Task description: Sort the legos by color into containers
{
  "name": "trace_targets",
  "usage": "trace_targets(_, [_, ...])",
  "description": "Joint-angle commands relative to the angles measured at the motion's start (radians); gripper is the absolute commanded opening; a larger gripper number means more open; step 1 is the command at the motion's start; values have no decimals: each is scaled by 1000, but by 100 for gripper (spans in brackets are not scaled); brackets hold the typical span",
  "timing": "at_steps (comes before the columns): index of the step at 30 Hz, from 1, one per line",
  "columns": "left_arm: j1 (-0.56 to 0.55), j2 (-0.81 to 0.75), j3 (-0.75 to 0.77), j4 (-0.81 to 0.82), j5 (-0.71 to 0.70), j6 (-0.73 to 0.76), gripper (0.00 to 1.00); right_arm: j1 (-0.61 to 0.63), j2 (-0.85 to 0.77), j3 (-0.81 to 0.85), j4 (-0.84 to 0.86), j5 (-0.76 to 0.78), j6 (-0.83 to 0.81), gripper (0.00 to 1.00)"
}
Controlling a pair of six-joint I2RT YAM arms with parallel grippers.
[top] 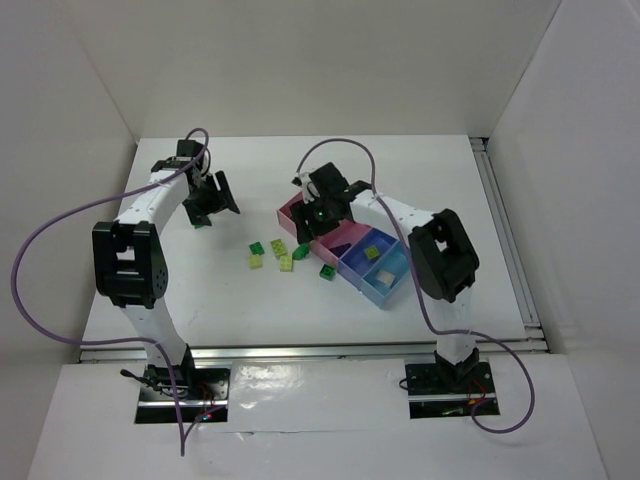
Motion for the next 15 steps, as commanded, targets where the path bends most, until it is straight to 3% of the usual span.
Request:
trace_targets(1, [2,15,15,19,34,10,84,-27,-134,-37,-13,110,-21,67])
trace_targets(7, [2,25,15,19,45,10,84,-7,-321,-159,73,252,25,70])
trace_targets(15, [2,25,15,28,36,10,84,177,-439,-291,64,317,58,70])
